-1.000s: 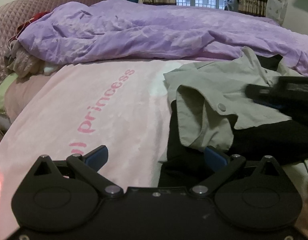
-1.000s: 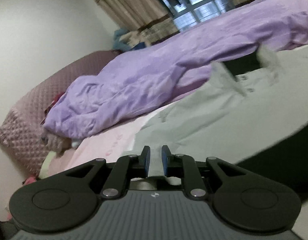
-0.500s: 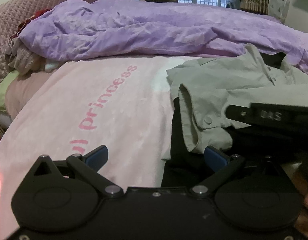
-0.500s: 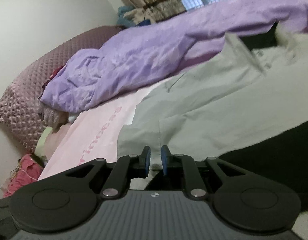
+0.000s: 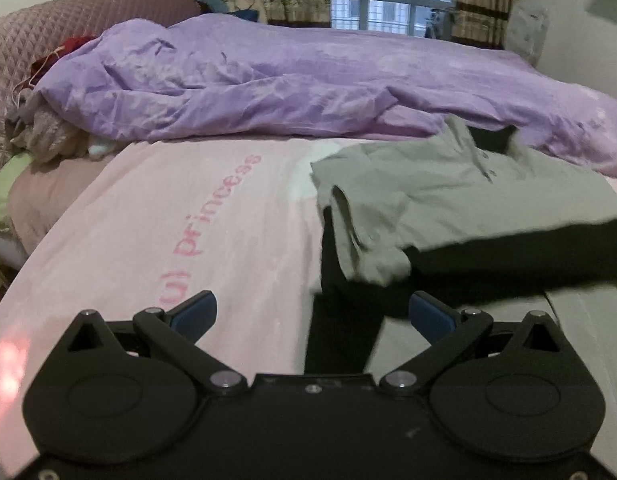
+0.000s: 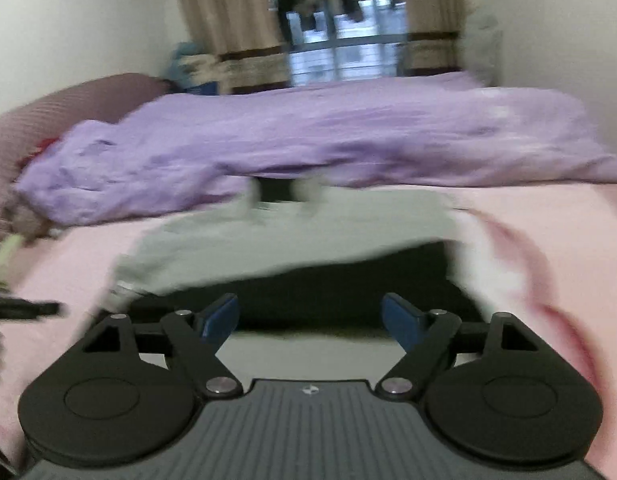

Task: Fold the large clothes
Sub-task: 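Grasp the jacket hem with the left tool while the right tool grasps it too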

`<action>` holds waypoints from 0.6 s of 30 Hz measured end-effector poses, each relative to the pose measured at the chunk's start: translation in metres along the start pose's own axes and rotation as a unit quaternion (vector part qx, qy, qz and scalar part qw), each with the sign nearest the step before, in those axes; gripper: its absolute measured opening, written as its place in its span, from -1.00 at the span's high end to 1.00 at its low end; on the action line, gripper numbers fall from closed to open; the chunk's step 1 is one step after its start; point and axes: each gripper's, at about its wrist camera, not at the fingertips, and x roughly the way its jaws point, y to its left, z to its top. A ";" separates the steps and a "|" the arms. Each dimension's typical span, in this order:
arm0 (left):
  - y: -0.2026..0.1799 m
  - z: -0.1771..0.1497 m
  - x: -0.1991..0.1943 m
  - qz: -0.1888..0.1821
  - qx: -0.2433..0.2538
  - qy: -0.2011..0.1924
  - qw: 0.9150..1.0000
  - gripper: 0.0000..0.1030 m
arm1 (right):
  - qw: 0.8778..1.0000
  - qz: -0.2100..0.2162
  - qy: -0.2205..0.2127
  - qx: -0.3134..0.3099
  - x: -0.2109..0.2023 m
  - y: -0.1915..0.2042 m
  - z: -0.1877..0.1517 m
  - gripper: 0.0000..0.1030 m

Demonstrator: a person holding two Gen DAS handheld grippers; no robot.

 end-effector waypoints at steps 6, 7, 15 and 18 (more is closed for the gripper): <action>-0.002 -0.056 -0.029 -0.012 0.019 0.051 0.998 -1.00 | 0.997 -0.059 0.036 0.039 -0.029 -0.071 -0.048 -0.85; -0.001 -0.065 -0.030 -0.008 0.019 0.061 0.998 -1.00 | 0.996 -0.066 0.047 0.047 -0.026 -0.079 -0.056 -0.85; -0.002 -0.106 -0.013 -0.007 0.013 0.122 0.992 -1.00 | 0.992 -0.057 0.103 0.041 0.007 -0.093 -0.081 -0.82; 0.004 -0.112 -0.005 -0.035 -0.017 0.125 0.991 -1.00 | 0.992 -0.059 0.109 0.004 0.026 -0.089 -0.089 -0.83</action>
